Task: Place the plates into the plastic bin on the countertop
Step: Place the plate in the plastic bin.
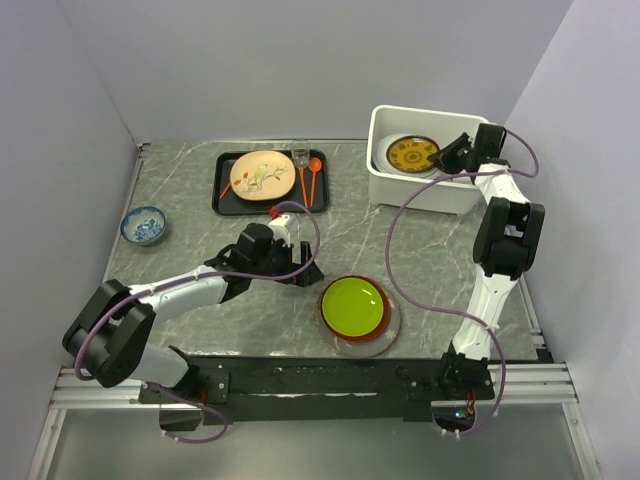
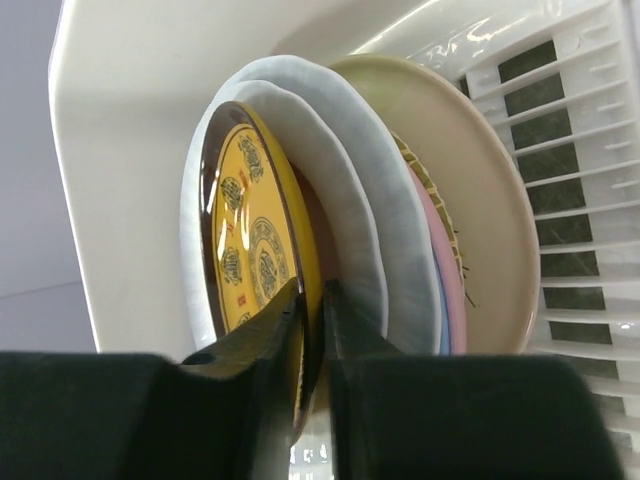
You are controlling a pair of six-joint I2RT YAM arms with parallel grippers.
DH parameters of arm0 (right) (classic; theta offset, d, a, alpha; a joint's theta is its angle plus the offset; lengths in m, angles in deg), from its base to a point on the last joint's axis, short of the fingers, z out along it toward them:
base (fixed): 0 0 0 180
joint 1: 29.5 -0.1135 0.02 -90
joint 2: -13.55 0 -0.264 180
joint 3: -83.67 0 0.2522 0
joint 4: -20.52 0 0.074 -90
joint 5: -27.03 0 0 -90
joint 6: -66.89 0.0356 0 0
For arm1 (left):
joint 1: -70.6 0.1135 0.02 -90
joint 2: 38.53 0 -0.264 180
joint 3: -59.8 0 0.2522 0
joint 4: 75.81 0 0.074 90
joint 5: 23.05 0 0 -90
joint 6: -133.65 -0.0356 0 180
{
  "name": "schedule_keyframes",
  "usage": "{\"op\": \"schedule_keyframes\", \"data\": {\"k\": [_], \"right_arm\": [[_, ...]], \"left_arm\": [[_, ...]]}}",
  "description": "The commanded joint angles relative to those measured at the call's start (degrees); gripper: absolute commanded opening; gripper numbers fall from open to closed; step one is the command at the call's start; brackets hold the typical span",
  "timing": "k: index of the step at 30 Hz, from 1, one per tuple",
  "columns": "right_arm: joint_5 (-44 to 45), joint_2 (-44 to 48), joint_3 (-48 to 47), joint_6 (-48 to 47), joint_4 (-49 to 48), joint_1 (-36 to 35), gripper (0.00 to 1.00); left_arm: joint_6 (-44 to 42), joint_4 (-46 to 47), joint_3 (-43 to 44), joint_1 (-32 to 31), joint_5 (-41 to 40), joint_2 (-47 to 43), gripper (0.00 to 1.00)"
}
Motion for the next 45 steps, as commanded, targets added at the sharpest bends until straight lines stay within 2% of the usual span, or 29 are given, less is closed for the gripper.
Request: {"op": "schedule_keyframes", "data": {"k": [1, 4, 7, 12, 16, 21, 25, 29, 33, 38, 45], "right_arm": [[-1.29, 1.16, -1.85, -1.30, -1.26, 0.01, 0.37], [-1.21, 3.28, -1.23, -2.09, -0.47, 0.09, 0.59], [0.28, 6.00, -0.62, -2.97, 1.46, 0.53, 0.72], [8.09, 13.54, 3.07, -5.34, 2.18, 0.62, 0.86], [9.34, 18.83, 8.16, -5.26, -0.99, 0.53, 0.88], [7.94, 22.08, 8.52, -5.26, -0.28, 0.53, 0.89], [3.82, 29.02, 17.47, -3.94, -4.76, 0.45, 0.89], [-0.93, 36.66, 25.90, -4.73, -4.07, -0.52, 0.88], [-2.00, 47.72, 40.30, -4.12, -9.15, -1.84, 0.87], [-1.47, 56.70, 48.59, -5.52, -9.17, -6.74, 0.85], [-3.05, 59.88, 56.85, -6.93, -7.94, -11.23, 0.82]], "left_arm": [[-0.09, 1.84, 1.51, 0.14, 0.35, -1.52, 0.99], [-0.27, 1.49, 1.51, 0.14, 0.70, -1.61, 0.99], [-0.27, 0.87, 1.07, 0.14, 0.52, -2.40, 0.99], [0.00, 0.08, 0.11, 0.14, 0.26, -5.38, 0.99], [0.44, -0.53, -1.21, 0.06, 0.00, -8.28, 0.99], [0.88, -0.19, -1.74, 0.06, 0.70, -9.96, 0.99], [1.40, 1.13, -1.48, 0.06, 2.36, -9.00, 0.99], [1.23, 1.40, -1.04, -0.12, 2.98, -7.06, 0.99], [1.14, 1.49, -0.77, -0.30, 3.42, -6.53, 0.99], [0.88, 0.70, -0.16, -0.47, 2.98, -6.27, 0.99], [1.67, 1.57, -0.51, -0.74, 2.72, -5.83, 0.99]]}}
